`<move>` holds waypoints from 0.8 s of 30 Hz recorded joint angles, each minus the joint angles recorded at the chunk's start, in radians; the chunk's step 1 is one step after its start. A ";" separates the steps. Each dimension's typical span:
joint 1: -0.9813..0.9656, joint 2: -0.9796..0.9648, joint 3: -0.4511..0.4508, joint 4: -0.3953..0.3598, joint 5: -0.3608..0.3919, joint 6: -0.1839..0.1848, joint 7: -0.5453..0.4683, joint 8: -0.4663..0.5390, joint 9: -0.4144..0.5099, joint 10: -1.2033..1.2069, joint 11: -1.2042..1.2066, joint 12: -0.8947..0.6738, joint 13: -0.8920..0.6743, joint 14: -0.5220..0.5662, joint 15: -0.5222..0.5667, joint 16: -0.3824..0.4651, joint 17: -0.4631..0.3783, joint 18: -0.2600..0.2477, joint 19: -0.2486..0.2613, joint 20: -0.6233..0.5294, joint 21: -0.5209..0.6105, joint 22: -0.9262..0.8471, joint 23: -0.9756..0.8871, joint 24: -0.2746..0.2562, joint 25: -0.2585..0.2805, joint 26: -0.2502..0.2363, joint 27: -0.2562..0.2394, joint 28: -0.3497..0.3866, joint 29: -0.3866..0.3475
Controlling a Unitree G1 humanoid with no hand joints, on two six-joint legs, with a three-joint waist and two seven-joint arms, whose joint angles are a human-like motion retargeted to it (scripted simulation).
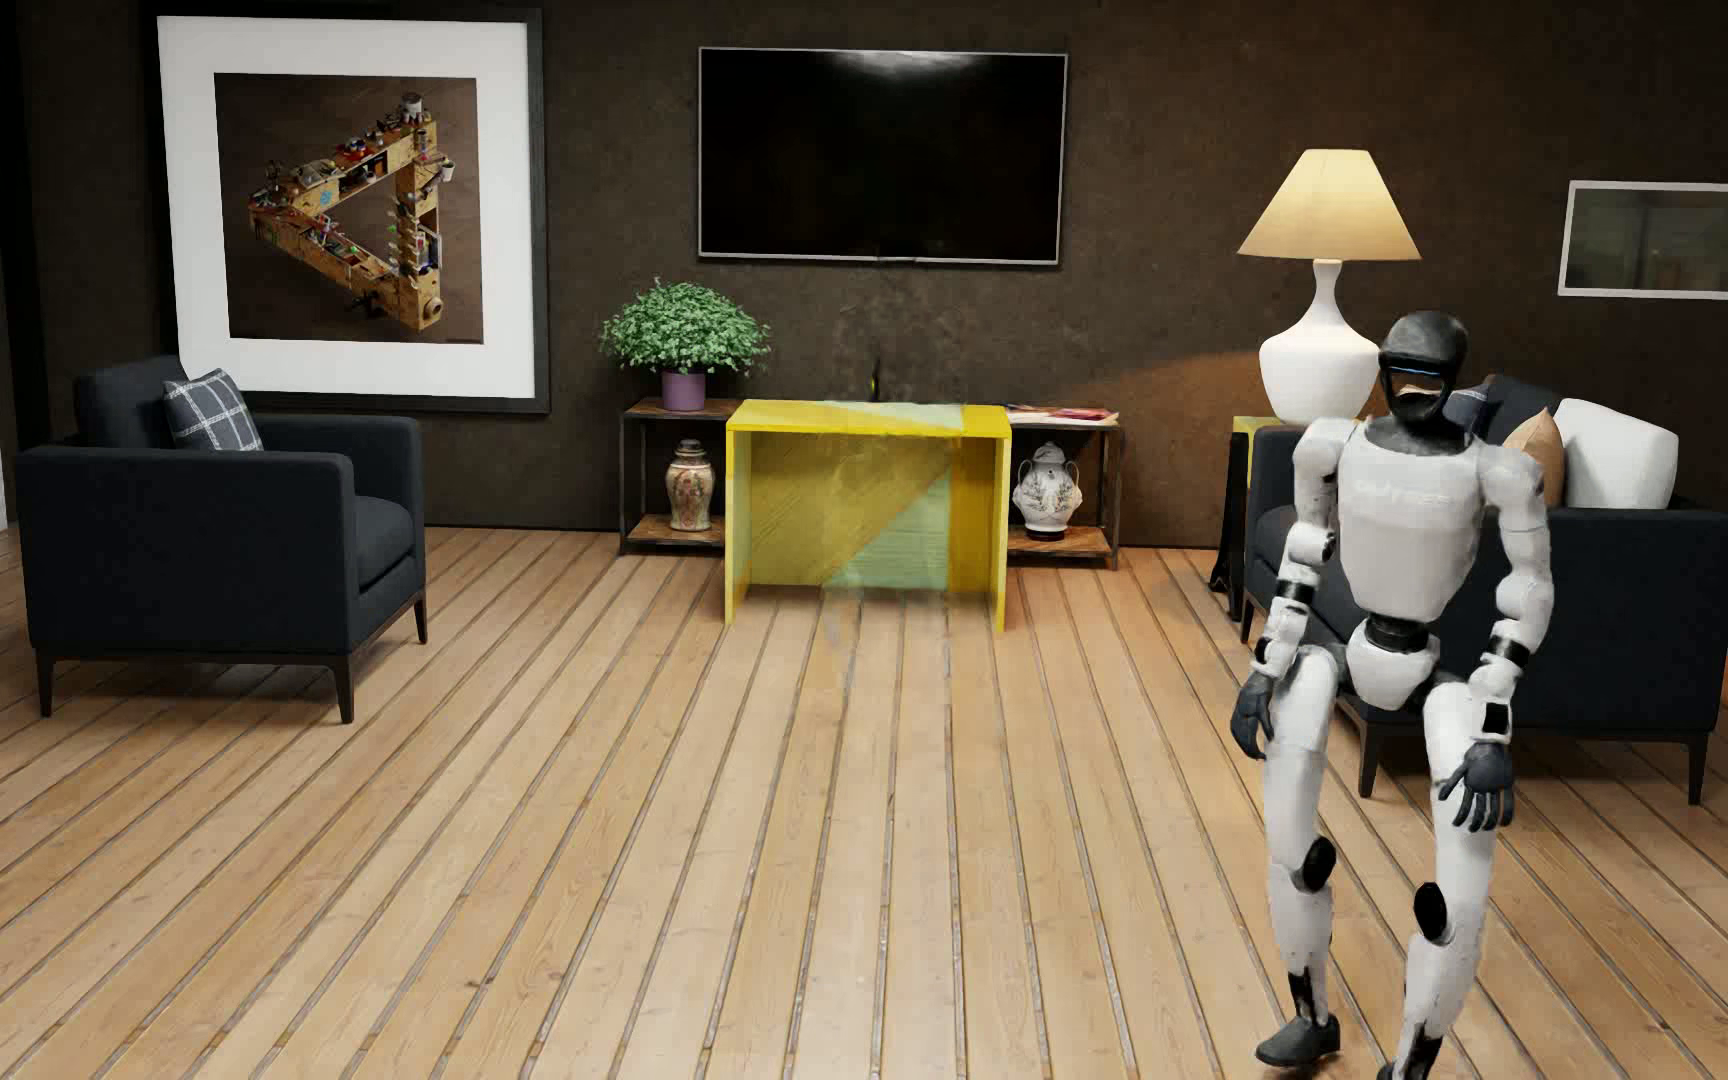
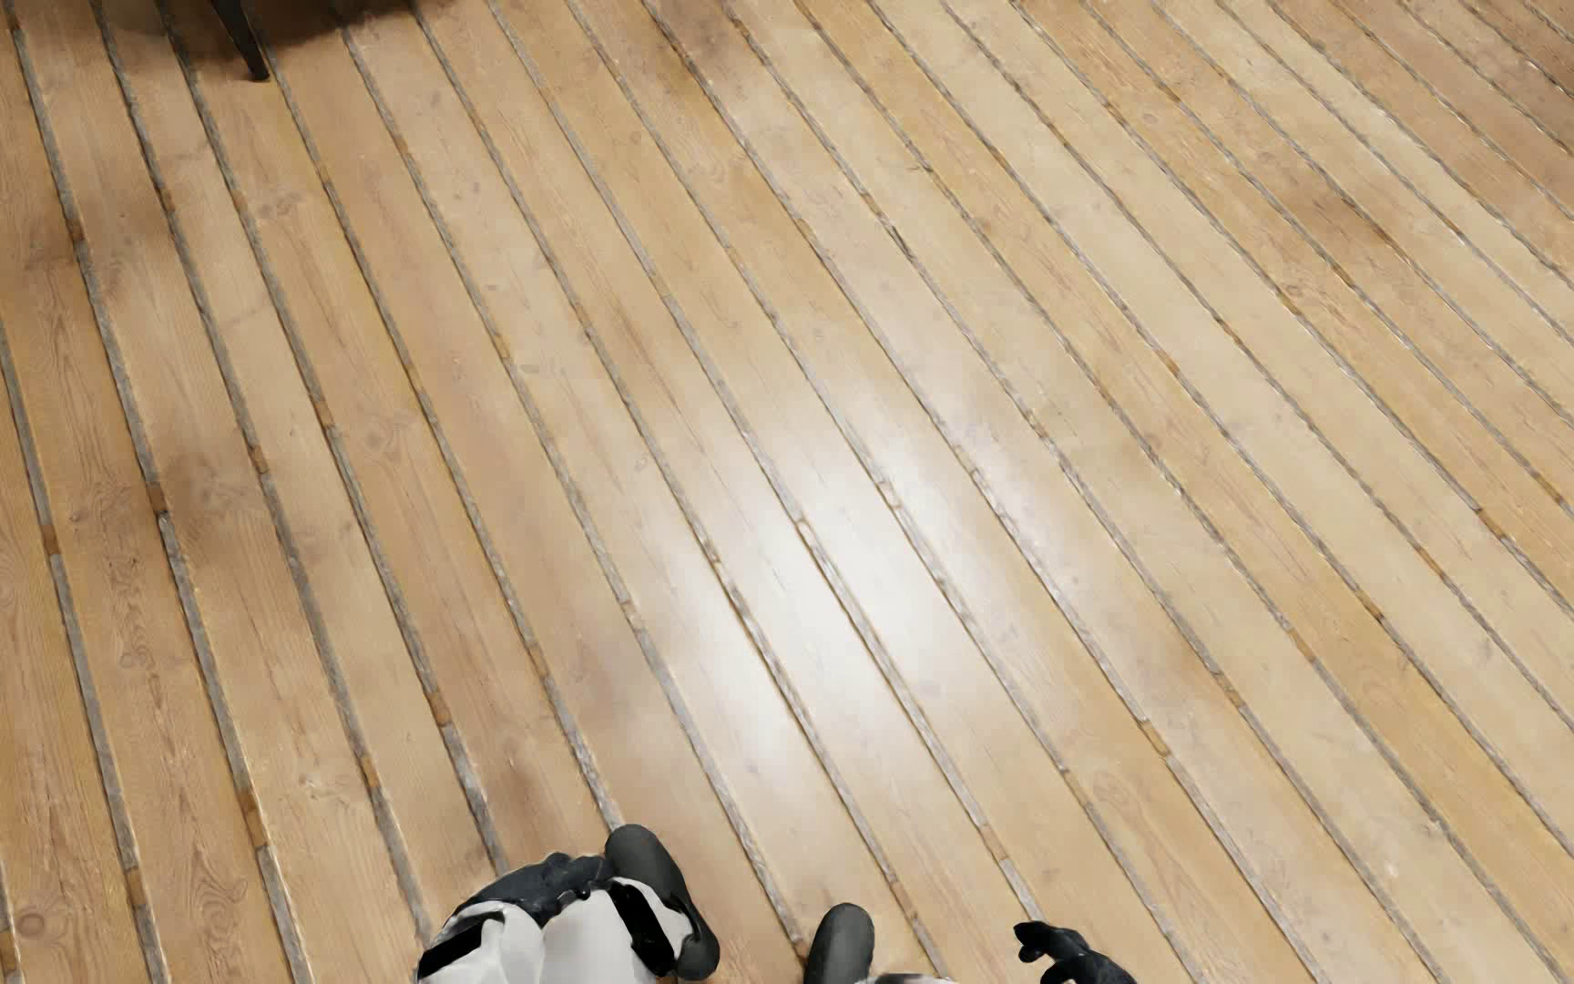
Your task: Approach the desk
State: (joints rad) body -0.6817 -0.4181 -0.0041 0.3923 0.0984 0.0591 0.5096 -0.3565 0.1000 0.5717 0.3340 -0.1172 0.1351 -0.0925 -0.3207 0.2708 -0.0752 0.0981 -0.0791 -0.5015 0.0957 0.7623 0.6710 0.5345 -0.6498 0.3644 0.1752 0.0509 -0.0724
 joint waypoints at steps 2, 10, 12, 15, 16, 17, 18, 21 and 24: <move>-0.009 0.022 0.001 0.031 0.000 0.002 -0.023 0.011 -0.002 0.097 0.037 0.033 -0.004 -0.001 -0.017 0.002 0.007 -0.023 -0.008 0.012 -0.005 -0.005 0.002 0.009 0.001 0.001 0.012 -0.011 0.007; -0.021 0.127 0.003 -0.238 -0.057 0.003 -0.692 0.018 -0.021 0.281 0.119 0.107 0.063 -0.017 -0.070 0.002 0.025 -0.239 0.018 0.052 -0.071 0.027 0.069 0.009 -0.013 0.012 0.047 -0.025 0.019; 0.093 0.132 -0.007 -0.239 -0.084 0.004 -0.656 0.034 -0.031 0.153 0.141 0.132 0.063 -0.148 -0.096 -0.004 0.006 -0.201 0.037 0.062 -0.075 0.041 0.107 0.002 -0.028 0.012 0.055 -0.035 0.029; 0.170 0.066 -0.023 -0.280 -0.168 -0.028 -0.605 0.074 -0.036 0.051 0.305 0.119 0.066 -0.160 -0.114 -0.004 0.004 -0.199 0.083 0.036 -0.126 0.091 0.093 0.025 -0.018 0.014 0.067 -0.053 0.029; 0.180 0.044 -0.031 -0.293 -0.191 -0.040 -0.608 0.085 -0.037 0.035 0.363 0.095 0.078 -0.155 -0.103 0.013 0.022 -0.213 0.121 0.007 -0.147 0.113 0.072 0.047 -0.004 0.016 0.065 -0.073 0.019; 0.193 0.031 -0.037 -0.303 -0.219 -0.050 -0.614 0.089 -0.039 0.009 0.407 0.060 0.101 -0.143 -0.091 0.029 0.040 -0.219 0.155 -0.019 -0.175 0.140 0.052 0.060 0.017 0.017 0.047 -0.085 0.013; 0.206 0.031 -0.041 -0.308 -0.254 -0.056 -0.625 0.080 -0.042 -0.019 0.434 0.027 0.113 -0.129 -0.087 0.043 0.057 -0.222 0.158 -0.038 -0.200 0.162 0.041 0.068 0.033 0.024 0.041 -0.085 0.009; 0.246 0.103 -0.042 -0.309 -0.404 -0.066 -0.658 -0.021 -0.060 -0.115 0.437 -0.029 0.105 -0.072 -0.037 0.080 0.044 -0.239 0.109 -0.035 -0.215 0.142 0.045 0.060 -0.019 0.021 0.074 -0.066 0.016; 0.273 0.253 -0.020 -0.284 -0.601 -0.082 -0.645 -0.310 -0.087 -0.182 0.323 -0.007 0.070 -0.036 0.014 0.116 0.008 -0.271 -0.028 0.045 -0.226 0.034 0.060 0.002 -0.076 -0.026 0.073 0.008 0.067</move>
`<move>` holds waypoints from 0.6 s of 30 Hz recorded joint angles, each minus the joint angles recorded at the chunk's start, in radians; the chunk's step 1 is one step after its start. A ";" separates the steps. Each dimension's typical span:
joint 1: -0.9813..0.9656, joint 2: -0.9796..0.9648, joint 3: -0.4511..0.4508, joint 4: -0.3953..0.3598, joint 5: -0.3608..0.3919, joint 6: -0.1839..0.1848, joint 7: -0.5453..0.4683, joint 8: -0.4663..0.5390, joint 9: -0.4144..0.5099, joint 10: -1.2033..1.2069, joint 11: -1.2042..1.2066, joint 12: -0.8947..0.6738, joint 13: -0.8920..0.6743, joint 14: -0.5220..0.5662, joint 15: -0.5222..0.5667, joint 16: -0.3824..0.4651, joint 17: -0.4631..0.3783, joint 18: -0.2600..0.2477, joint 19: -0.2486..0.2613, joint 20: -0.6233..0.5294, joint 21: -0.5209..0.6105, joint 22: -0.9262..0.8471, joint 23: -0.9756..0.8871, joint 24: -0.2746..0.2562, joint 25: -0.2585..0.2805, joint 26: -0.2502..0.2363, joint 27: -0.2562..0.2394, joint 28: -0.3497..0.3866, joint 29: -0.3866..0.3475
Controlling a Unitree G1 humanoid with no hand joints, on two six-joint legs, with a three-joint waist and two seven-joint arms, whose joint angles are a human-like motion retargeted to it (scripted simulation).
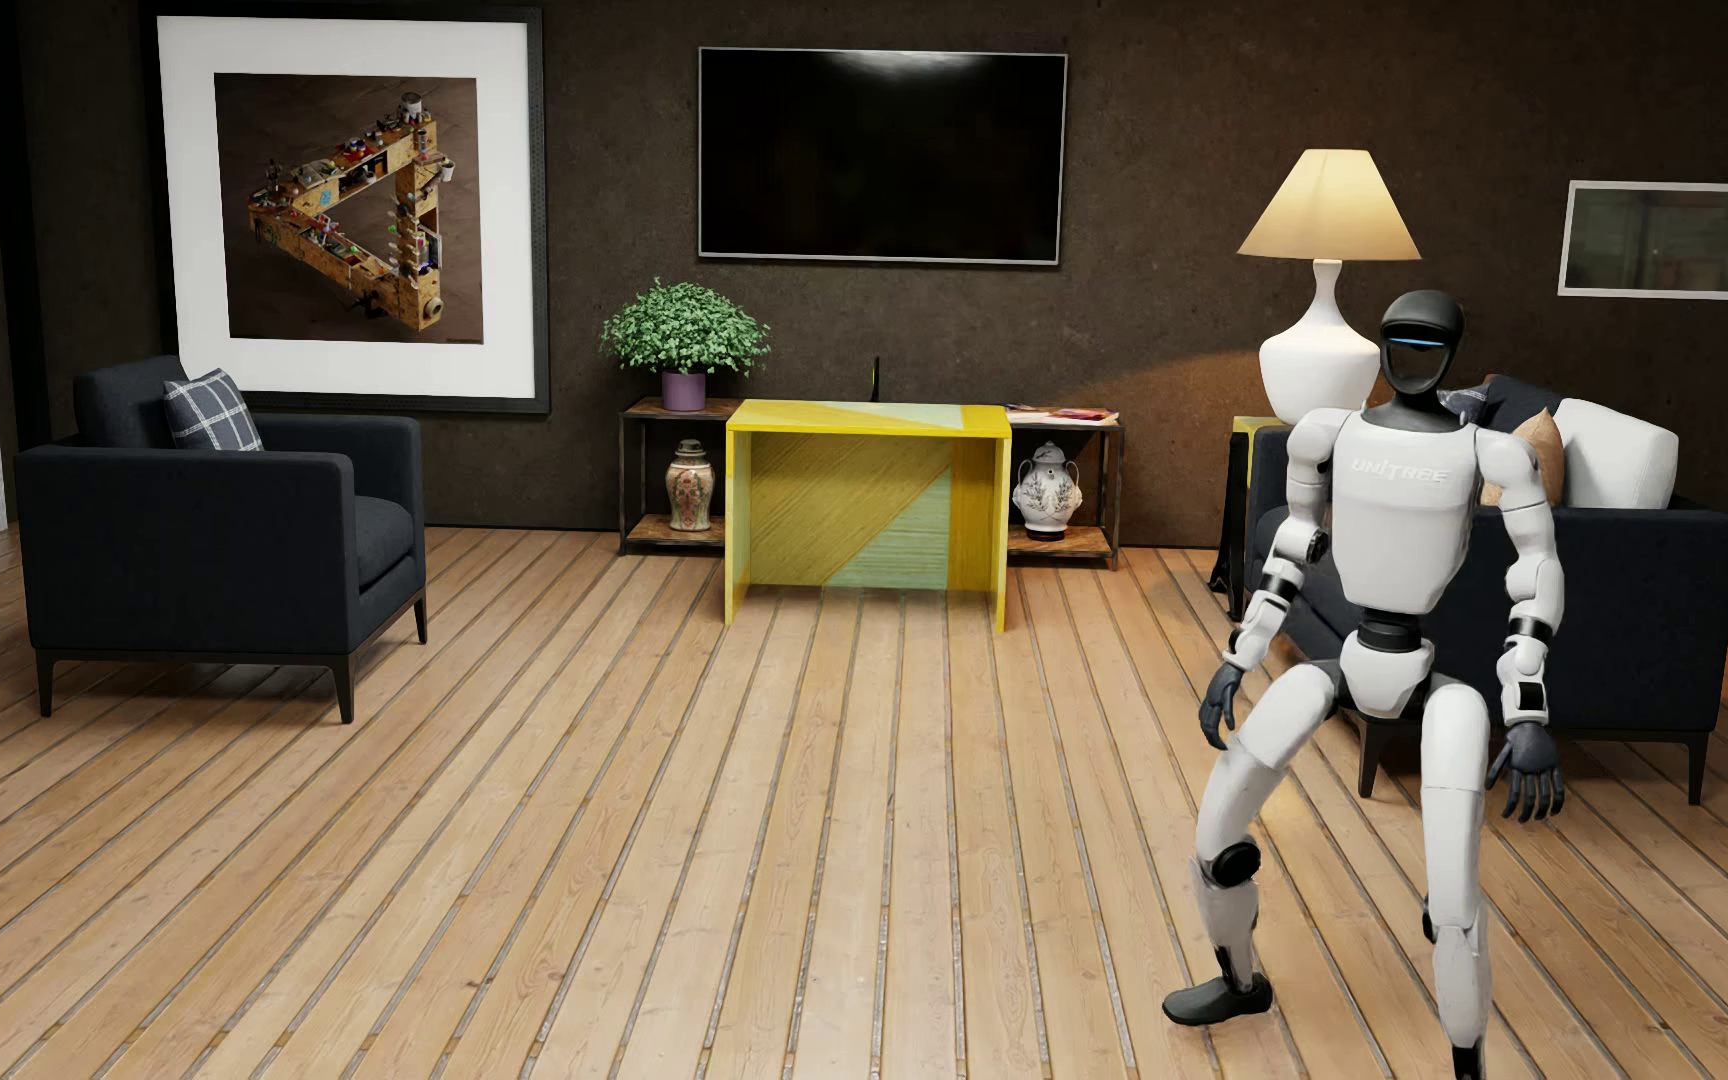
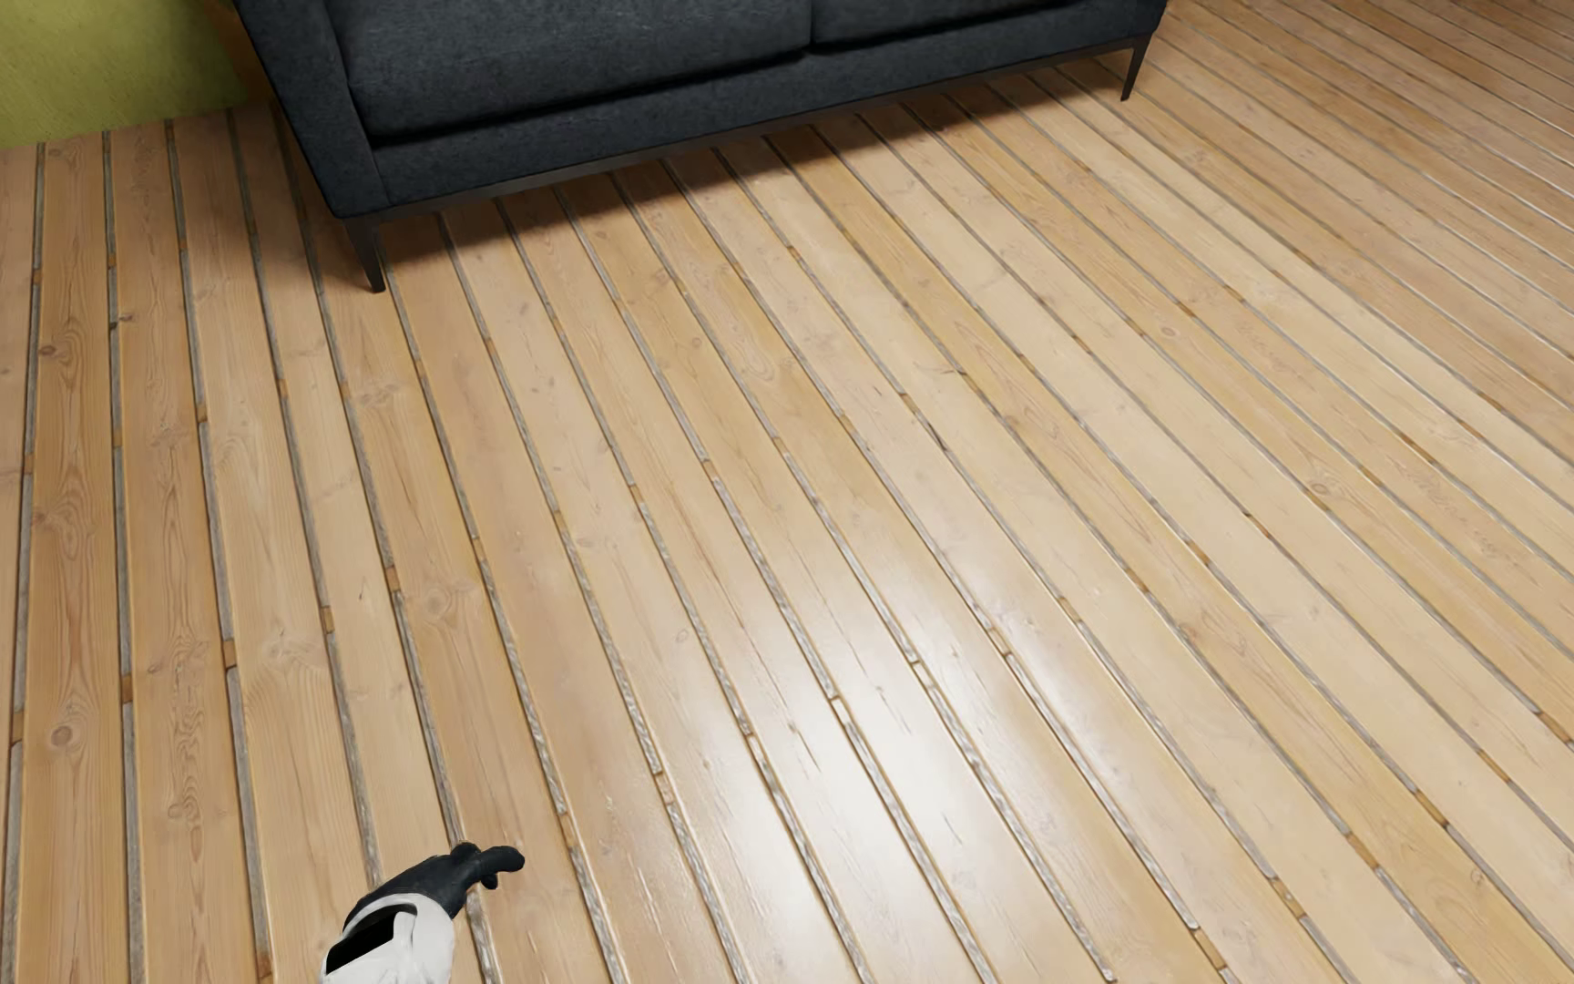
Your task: Approach the desk
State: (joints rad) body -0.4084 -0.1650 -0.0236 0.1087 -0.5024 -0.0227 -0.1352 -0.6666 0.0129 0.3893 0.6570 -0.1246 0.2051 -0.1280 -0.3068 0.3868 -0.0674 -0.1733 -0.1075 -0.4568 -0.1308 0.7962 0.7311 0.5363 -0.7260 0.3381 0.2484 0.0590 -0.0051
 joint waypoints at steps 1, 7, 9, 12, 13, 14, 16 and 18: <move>0.006 0.068 0.011 0.019 -0.042 -0.008 0.018 -0.149 -0.008 -0.009 -0.070 0.029 -0.017 0.007 0.057 0.011 0.003 -0.014 -0.039 0.041 -0.018 -0.040 -0.004 -0.017 0.008 -0.008 -0.005 0.028 -0.001; 0.006 0.010 0.003 0.310 0.122 -0.003 0.177 -0.100 0.001 0.108 -0.061 0.269 -0.075 0.140 -0.076 -0.040 0.028 -0.076 0.153 0.342 0.138 -0.036 -0.101 -0.133 -0.023 0.056 -0.146 0.128 -0.009; -0.038 0.000 -0.001 0.474 0.268 0.016 0.242 -0.031 0.019 0.227 -0.090 0.315 -0.048 0.290 -0.107 -0.053 0.042 -0.036 0.095 0.266 0.167 0.040 -0.157 -0.071 0.002 0.075 -0.190 0.015 -0.010; -0.116 -0.026 0.028 0.517 0.409 0.044 0.235 0.106 0.043 0.478 -0.093 0.360 -0.013 0.158 -0.152 -0.130 0.044 0.177 0.060 0.179 0.103 0.100 -0.203 0.015 0.074 0.053 -0.157 -0.118 -0.031; -0.153 -0.026 0.041 0.430 0.446 0.047 0.161 0.151 0.048 0.565 -0.110 0.372 -0.002 0.120 -0.160 -0.172 0.045 0.155 0.066 0.199 0.066 0.094 -0.217 0.007 0.106 0.058 -0.141 -0.122 -0.050; -0.189 -0.026 0.050 0.334 0.480 0.049 0.110 0.192 0.050 0.635 -0.135 0.383 0.005 0.104 -0.162 -0.210 0.040 0.119 0.075 0.224 0.037 0.078 -0.230 0.001 0.135 0.058 -0.131 -0.112 -0.062; -0.260 -0.030 0.063 0.169 0.542 0.052 0.093 0.272 0.049 0.712 -0.184 0.411 0.002 0.077 -0.162 -0.265 0.014 0.021 0.089 0.273 0.002 0.019 -0.254 0.004 0.181 0.036 -0.124 -0.088 -0.055; -0.327 -0.038 0.075 0.026 0.616 0.055 0.113 0.377 0.045 0.716 -0.224 0.452 -0.021 0.078 -0.150 -0.280 -0.013 -0.016 0.073 0.316 -0.006 -0.053 -0.288 0.026 0.177 0.009 -0.123 -0.067 -0.046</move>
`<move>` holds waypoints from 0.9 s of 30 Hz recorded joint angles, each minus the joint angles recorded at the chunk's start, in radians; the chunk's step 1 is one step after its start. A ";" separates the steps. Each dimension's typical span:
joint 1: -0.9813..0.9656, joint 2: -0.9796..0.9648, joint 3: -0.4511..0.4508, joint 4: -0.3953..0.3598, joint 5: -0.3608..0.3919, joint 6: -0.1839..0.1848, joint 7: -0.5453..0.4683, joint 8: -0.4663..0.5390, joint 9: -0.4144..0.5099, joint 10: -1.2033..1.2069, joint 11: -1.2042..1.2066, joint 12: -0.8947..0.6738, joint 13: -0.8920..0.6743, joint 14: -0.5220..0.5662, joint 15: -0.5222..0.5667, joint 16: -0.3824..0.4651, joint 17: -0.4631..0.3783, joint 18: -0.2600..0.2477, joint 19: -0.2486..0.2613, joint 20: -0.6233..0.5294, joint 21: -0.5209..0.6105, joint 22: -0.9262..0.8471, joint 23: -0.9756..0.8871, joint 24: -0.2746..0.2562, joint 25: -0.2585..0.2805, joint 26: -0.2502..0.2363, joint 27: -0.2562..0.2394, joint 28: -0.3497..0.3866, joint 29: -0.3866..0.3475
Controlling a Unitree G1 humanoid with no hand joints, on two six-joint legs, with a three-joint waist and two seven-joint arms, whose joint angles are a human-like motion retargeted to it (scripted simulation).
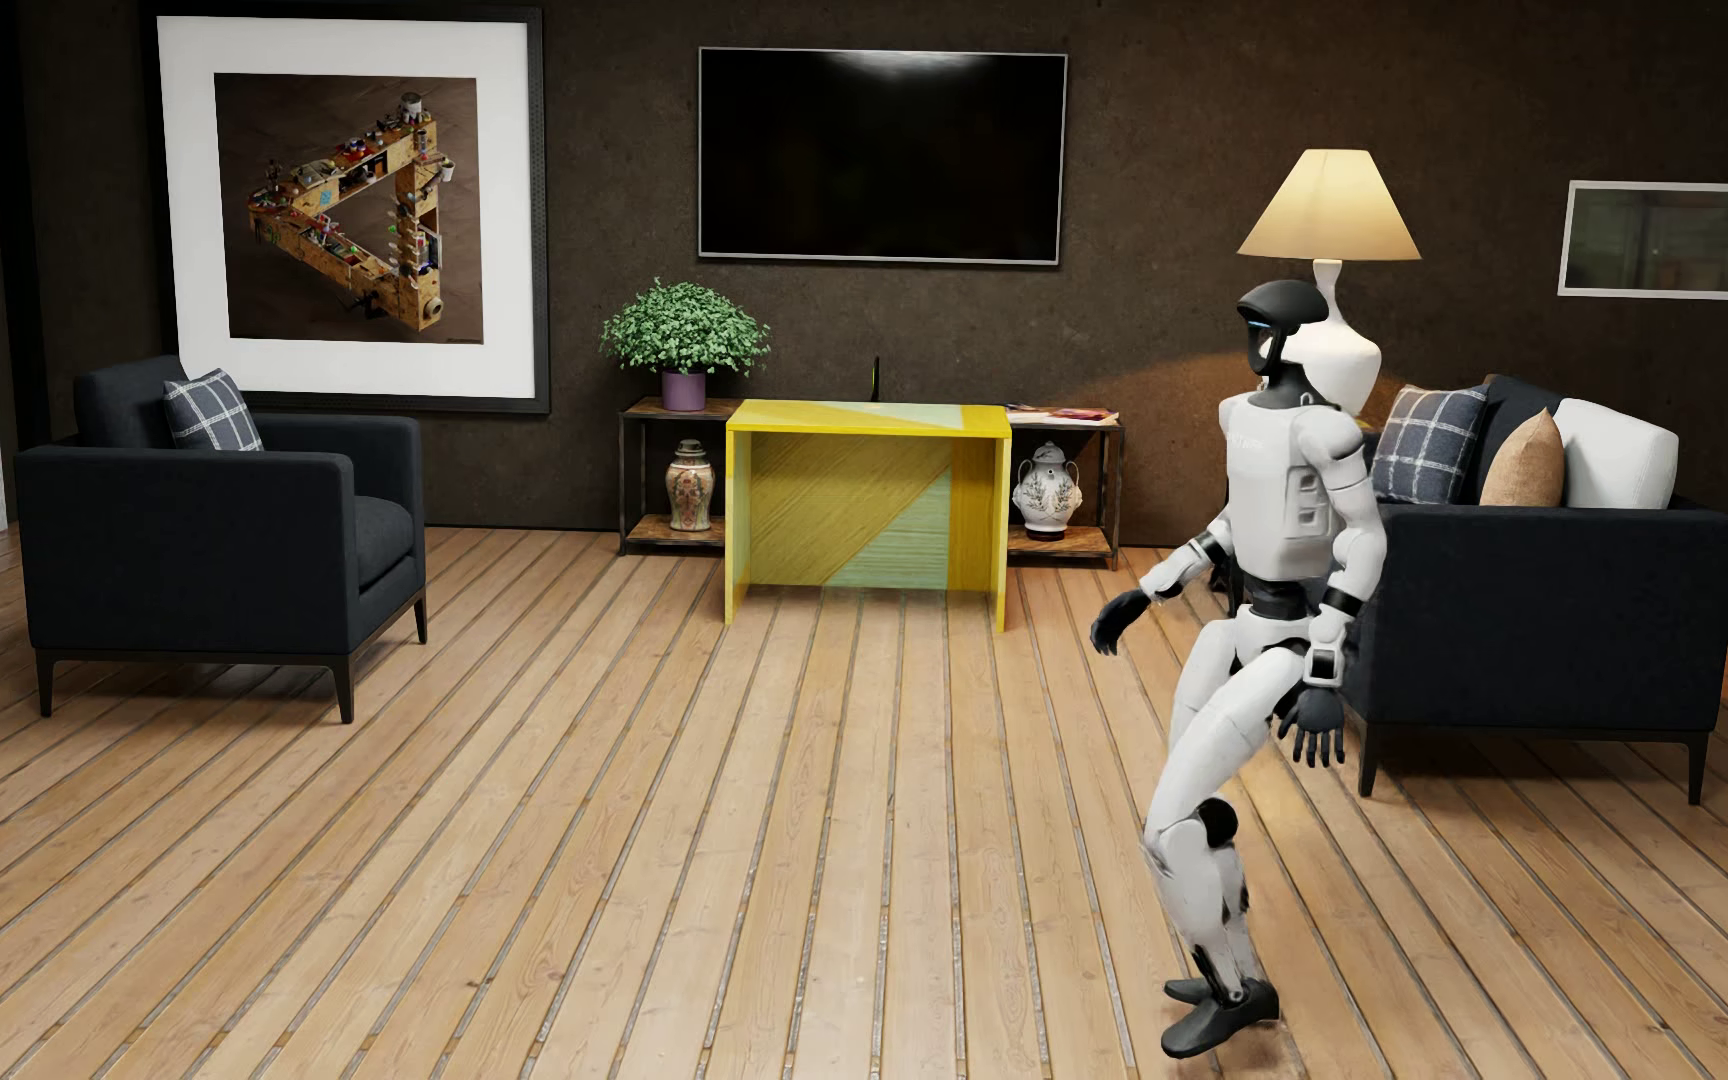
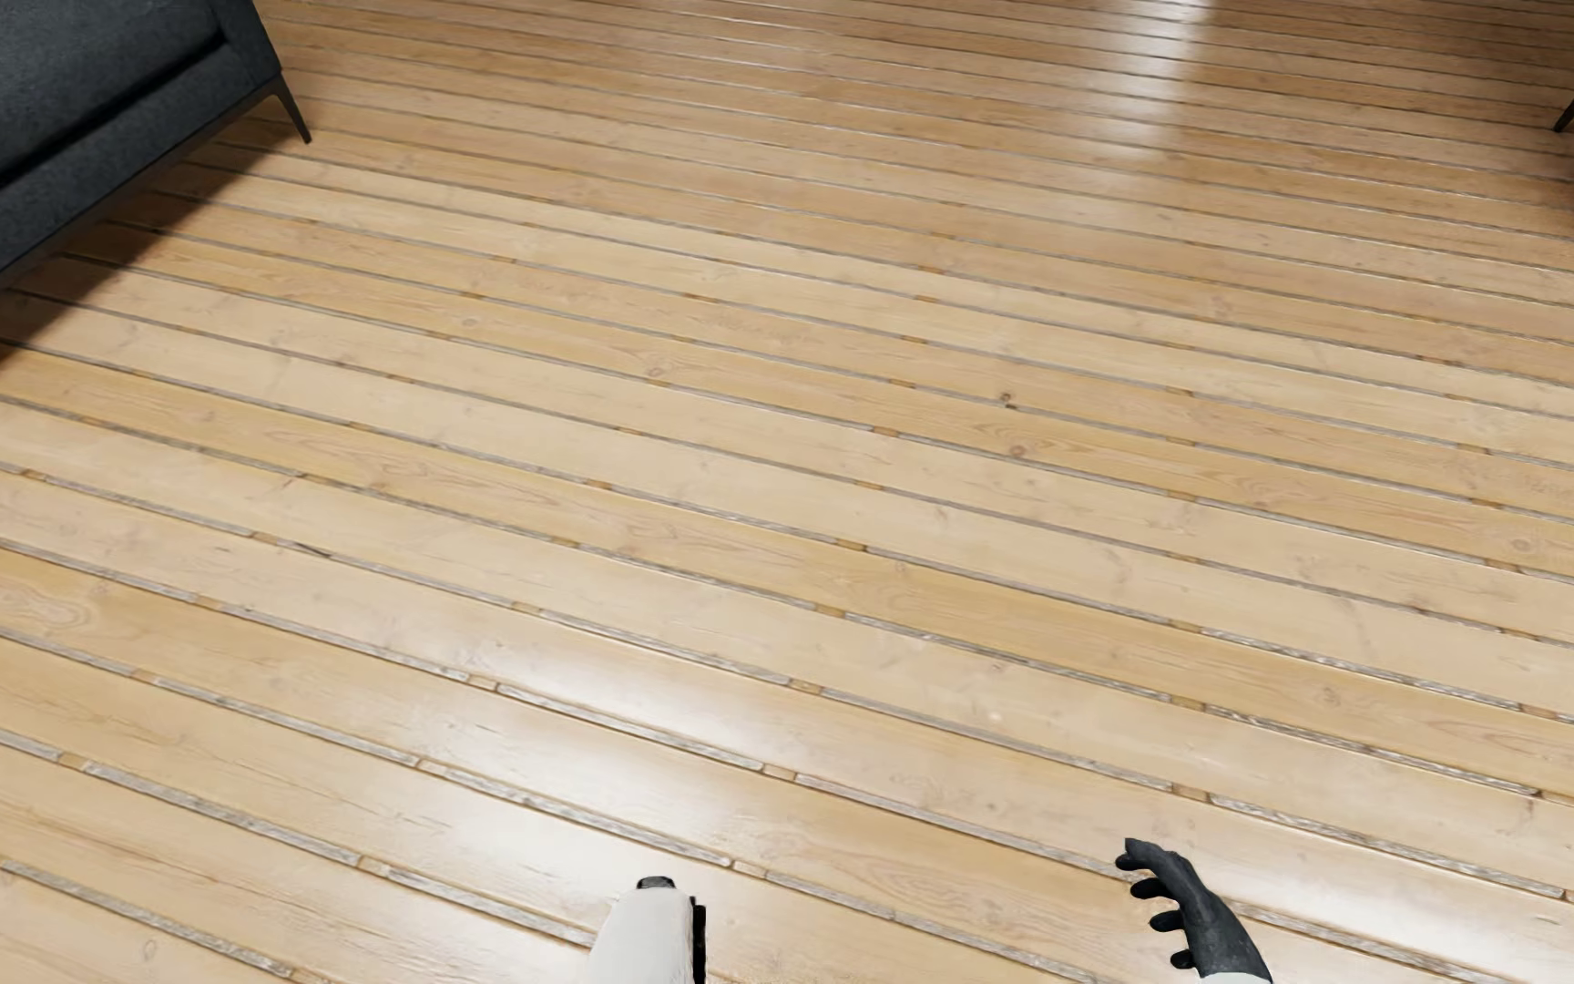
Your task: Approach the desk
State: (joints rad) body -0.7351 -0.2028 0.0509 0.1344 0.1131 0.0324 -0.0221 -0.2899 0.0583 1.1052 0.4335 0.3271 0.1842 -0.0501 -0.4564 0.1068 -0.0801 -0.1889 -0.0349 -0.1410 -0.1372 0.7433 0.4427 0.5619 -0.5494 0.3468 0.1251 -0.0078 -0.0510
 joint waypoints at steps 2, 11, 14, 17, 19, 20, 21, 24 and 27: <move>-0.054 -0.018 0.013 -0.135 0.093 0.005 0.003 0.134 -0.002 -0.069 -0.001 0.053 -0.077 -0.004 0.010 0.016 -0.008 -0.041 -0.048 0.035 0.029 -0.075 -0.008 0.041 0.000 -0.012 -0.001 0.031 -0.007; 0.125 0.071 0.047 -0.232 0.339 -0.012 0.111 0.643 -0.055 -0.658 0.121 0.186 -0.223 -0.006 0.066 0.070 -0.040 0.373 0.221 0.325 0.342 -0.142 0.207 0.101 -0.120 -0.014 0.019 0.155 0.023; 0.224 -0.163 0.116 -0.083 0.189 -0.045 0.341 0.243 -0.042 -0.608 0.661 0.084 -0.200 -0.137 0.237 0.024 -0.115 0.351 0.284 0.386 0.360 -0.123 0.395 0.042 -0.146 -0.044 0.158 0.235 0.051; 0.376 -0.346 0.024 -0.088 -0.261 -0.081 0.429 0.119 -0.040 -0.656 0.893 -0.107 -0.115 -0.211 0.273 0.106 -0.188 0.307 0.014 0.292 0.242 -0.115 0.416 0.074 -0.118 -0.137 0.192 0.267 0.037; 0.462 -0.450 -0.056 -0.100 -0.288 -0.092 0.438 0.175 -0.038 -0.660 0.827 -0.270 -0.011 -0.269 0.248 0.177 -0.229 0.275 -0.057 0.204 0.092 -0.109 0.334 0.082 -0.021 -0.206 0.138 0.270 -0.003; 0.498 -0.484 -0.089 -0.097 -0.265 -0.092 0.434 0.205 -0.038 -0.657 0.735 -0.364 0.048 -0.298 0.248 0.216 -0.235 0.257 -0.019 0.147 0.019 -0.108 0.287 0.097 0.028 -0.218 0.112 0.265 -0.032; 0.532 -0.504 -0.114 -0.093 -0.240 -0.090 0.428 0.231 -0.039 -0.655 0.607 -0.461 0.107 -0.324 0.257 0.247 -0.230 0.239 0.019 0.086 -0.050 -0.108 0.247 0.108 0.071 -0.222 0.096 0.252 -0.062; 0.658 -0.442 -0.155 -0.088 -0.192 -0.075 0.434 0.262 -0.056 -0.722 -0.020 -0.720 0.234 -0.375 0.394 0.300 -0.148 0.183 0.196 -0.089 -0.227 -0.116 0.181 0.137 0.134 -0.158 0.111 0.147 -0.140; 0.782 -0.350 -0.179 -0.058 -0.207 -0.067 0.440 0.131 -0.070 -0.727 -0.193 -0.803 0.305 -0.408 0.467 0.271 -0.027 0.089 0.135 -0.145 -0.302 -0.177 0.185 0.160 0.124 -0.110 0.136 0.117 -0.118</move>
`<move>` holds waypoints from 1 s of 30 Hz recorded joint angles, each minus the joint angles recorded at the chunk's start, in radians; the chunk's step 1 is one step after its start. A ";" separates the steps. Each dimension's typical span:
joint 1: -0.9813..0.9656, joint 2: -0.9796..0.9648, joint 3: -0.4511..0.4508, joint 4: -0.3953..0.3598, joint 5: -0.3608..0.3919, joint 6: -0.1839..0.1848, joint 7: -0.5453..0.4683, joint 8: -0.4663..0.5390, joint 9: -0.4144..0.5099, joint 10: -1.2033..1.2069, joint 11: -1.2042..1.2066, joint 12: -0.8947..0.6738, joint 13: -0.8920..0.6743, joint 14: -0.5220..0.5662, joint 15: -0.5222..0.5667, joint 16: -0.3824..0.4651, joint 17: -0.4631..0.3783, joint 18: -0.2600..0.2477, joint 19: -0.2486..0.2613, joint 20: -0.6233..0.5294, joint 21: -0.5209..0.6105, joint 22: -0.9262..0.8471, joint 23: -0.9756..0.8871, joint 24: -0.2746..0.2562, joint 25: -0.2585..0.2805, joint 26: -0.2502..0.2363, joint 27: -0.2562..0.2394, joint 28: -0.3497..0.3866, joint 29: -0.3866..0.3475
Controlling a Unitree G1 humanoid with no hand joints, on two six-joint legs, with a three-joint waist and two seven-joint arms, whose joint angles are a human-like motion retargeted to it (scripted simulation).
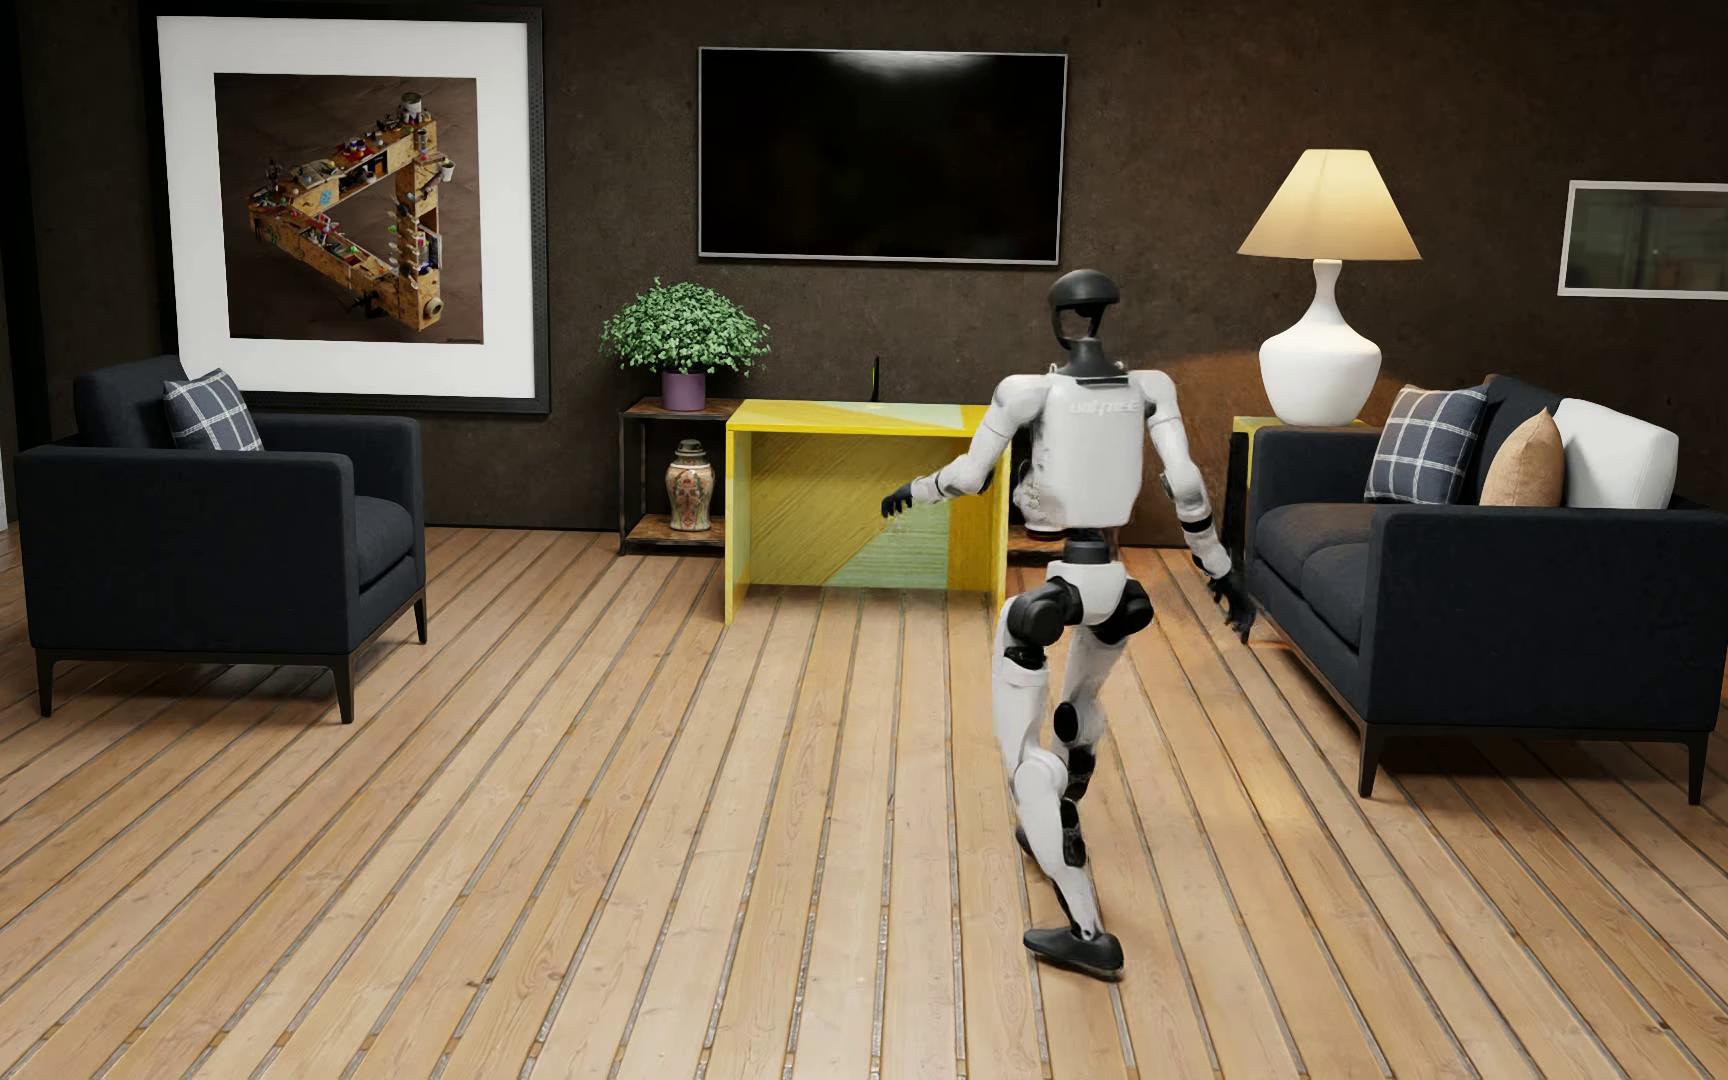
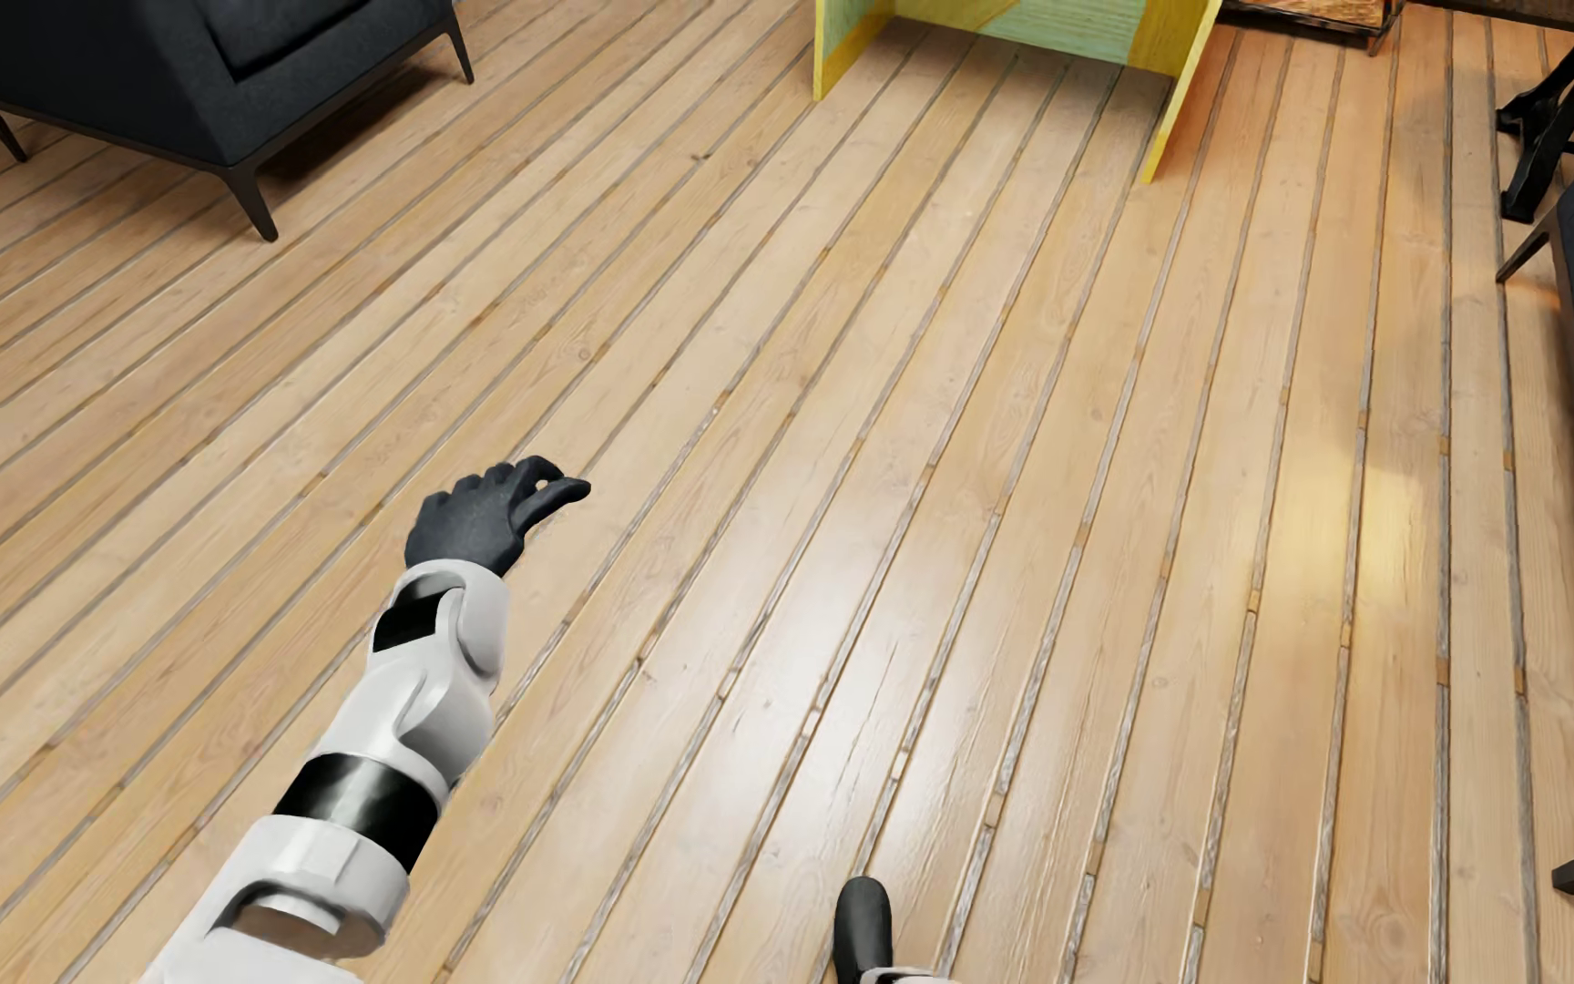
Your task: Approach the desk
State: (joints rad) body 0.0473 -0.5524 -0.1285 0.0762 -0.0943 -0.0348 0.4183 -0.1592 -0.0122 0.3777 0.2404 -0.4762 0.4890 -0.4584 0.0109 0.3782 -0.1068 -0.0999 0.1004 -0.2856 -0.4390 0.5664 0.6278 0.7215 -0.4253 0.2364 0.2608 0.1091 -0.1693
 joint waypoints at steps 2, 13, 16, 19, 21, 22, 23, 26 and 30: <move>0.037 0.036 -0.012 0.092 0.072 0.021 -0.024 0.006 0.009 0.142 0.118 0.075 -0.001 0.092 -0.053 -0.036 0.058 -0.088 -0.126 0.023 0.055 -0.050 0.065 -0.042 -0.099 -0.013 0.017 0.048 0.070; -0.725 0.352 0.114 0.155 0.242 0.107 -0.336 0.158 0.053 0.734 0.193 0.587 -0.273 0.348 -0.409 -0.193 0.113 0.037 -0.111 -0.078 0.239 0.433 0.059 -0.114 -0.332 0.171 -0.094 -0.214 0.143; -0.675 0.438 0.148 0.092 0.249 0.113 -0.258 0.204 0.028 0.060 0.167 0.795 -0.319 0.411 -0.487 -0.192 0.063 0.016 -0.101 0.026 0.295 0.375 0.017 -0.186 -0.325 0.164 -0.158 -0.171 0.134; -0.591 0.495 0.166 0.043 0.199 0.101 -0.191 0.215 0.009 -0.071 0.262 0.899 -0.325 0.534 -0.510 -0.248 0.017 0.201 -0.081 0.088 0.290 0.371 -0.017 -0.209 -0.282 0.188 -0.142 -0.128 0.112; -0.561 0.410 0.173 0.002 0.147 0.073 -0.193 0.202 0.019 0.058 0.584 0.849 -0.287 0.419 -0.321 -0.260 0.049 0.196 0.019 0.037 0.205 0.428 -0.011 -0.154 -0.223 0.222 -0.102 -0.170 0.037; -0.534 0.341 0.176 -0.011 0.137 0.060 -0.183 0.223 0.023 0.106 0.765 0.812 -0.275 0.362 -0.184 -0.255 0.059 0.200 0.108 -0.008 0.192 0.433 0.015 -0.112 -0.209 0.215 -0.072 -0.221 0.027; -0.492 0.266 0.179 -0.020 0.137 0.050 -0.164 0.255 0.028 0.124 0.928 0.777 -0.276 0.315 -0.075 -0.249 0.044 0.201 0.126 -0.031 0.230 0.408 0.046 -0.087 -0.232 0.193 -0.054 -0.258 0.071; -0.366 0.055 0.172 -0.065 -0.013 0.005 -0.142 0.222 0.038 0.136 1.189 0.650 -0.261 0.216 -0.089 -0.264 -0.005 0.189 0.036 0.088 0.318 0.326 0.098 -0.131 -0.322 0.138 -0.048 -0.054 0.260; -0.259 -0.068 0.110 -0.129 -0.160 -0.035 -0.230 0.047 0.033 0.135 0.823 0.393 -0.198 0.114 -0.196 -0.271 0.035 0.160 -0.018 0.059 0.207 0.280 0.105 -0.112 -0.260 0.111 -0.007 0.029 0.195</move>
State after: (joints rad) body -0.2116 -0.6206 -0.0182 -0.0528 -0.2544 -0.0695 0.1884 -0.1119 0.0206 0.5131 1.0635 -0.0831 0.2909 -0.3448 -0.1850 0.1071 -0.0719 0.0603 0.0825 -0.2266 -0.2323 0.8464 0.7330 0.6090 -0.6850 0.3478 0.2538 0.1379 0.0255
